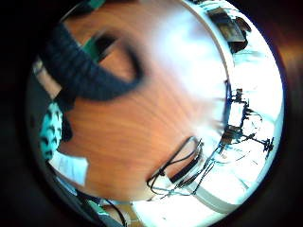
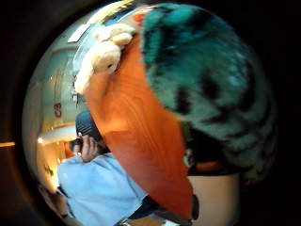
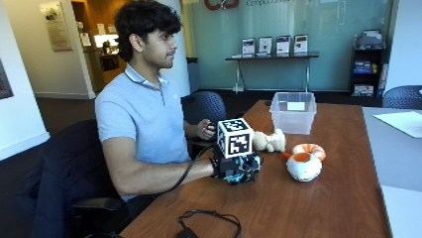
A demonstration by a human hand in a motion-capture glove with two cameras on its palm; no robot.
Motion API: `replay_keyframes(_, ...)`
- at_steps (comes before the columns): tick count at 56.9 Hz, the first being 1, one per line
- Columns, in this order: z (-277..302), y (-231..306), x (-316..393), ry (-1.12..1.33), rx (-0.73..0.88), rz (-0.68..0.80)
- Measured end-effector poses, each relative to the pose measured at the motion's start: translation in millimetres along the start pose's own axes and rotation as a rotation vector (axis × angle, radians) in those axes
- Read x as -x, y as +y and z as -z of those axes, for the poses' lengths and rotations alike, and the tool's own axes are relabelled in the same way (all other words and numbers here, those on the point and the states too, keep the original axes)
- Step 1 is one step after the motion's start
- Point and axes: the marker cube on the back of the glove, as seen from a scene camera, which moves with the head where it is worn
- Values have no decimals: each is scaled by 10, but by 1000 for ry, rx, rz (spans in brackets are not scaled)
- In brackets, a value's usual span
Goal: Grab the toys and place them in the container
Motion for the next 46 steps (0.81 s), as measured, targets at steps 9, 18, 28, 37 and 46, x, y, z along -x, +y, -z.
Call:
replay_keyframes(9, 306, -101, 31, -111, -199, -5)
replay_keyframes(18, 992, -549, -20, -298, -319, -69)
replay_keyframes(28, 1776, -1463, 362, -349, -336, -35)
replay_keyframes(37, 2278, -2294, 1180, -349, -325, 62)
replay_keyframes(46, 2458, -2873, 2036, -357, -262, 162)
